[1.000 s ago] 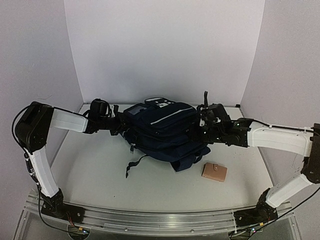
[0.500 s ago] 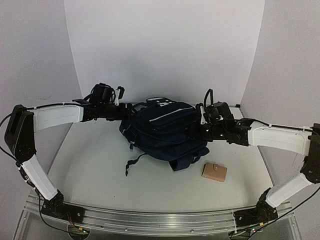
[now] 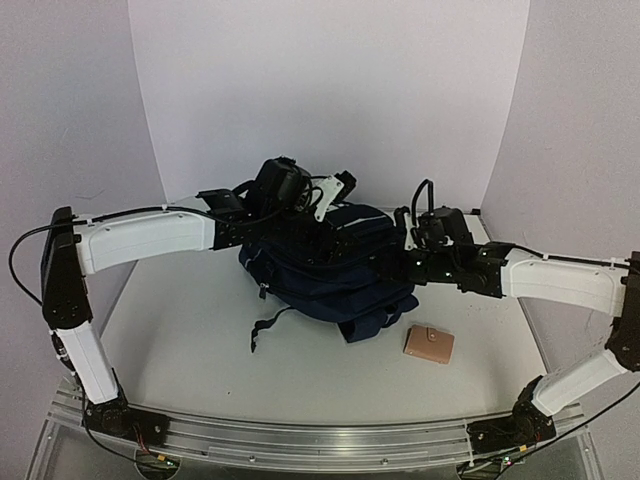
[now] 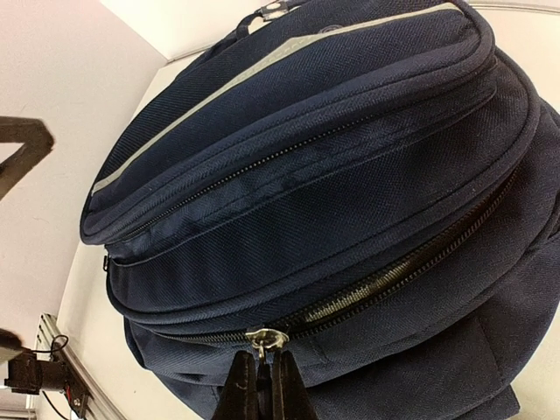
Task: Pack the student bag
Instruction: Zip the student bag at the center of the board.
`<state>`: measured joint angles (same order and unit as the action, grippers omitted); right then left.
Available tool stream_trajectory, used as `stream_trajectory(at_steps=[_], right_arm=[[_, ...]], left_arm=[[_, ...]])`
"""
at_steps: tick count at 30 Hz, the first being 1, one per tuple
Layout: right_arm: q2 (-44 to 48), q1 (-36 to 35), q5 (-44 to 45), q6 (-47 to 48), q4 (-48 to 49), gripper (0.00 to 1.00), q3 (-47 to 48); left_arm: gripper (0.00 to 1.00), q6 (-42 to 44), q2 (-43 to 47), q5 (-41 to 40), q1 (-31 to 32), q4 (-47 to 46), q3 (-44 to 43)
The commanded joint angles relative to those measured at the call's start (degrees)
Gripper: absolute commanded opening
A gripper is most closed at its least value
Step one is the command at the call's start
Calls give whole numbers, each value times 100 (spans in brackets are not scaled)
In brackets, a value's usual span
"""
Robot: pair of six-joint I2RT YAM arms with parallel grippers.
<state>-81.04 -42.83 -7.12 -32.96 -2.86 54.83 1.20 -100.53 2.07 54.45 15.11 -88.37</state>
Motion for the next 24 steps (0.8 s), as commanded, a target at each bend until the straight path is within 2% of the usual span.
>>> stream_trajectory(at_steps=[1,6,8,9,15,17,24], right_arm=[[345,-16,11,-64,153,0,-116],[421,-15,119,-98,152,0,-140],[415,-15,203,-125,139,0,-126],[402,-15,263,-136,142,0,-116],[353,195,401,-52,-127,0,-28],[371,368,455,47,-257,0,-47],[130,1451,209,561,-456,0,36]], left_arm=[[86,646,-541,-377,-14,435,-667],[85,966,-958,-655,4,466,-1030],[80,1086,-1063,-713,5,508,-1082],[75,1149,-1108,-750,5,512,-1071],[12,1452,-1008,-1104,5,440,-587],[1,1557,-770,-1137,4,235,-185],[0,1857,47,-1199,-8,133,874]])
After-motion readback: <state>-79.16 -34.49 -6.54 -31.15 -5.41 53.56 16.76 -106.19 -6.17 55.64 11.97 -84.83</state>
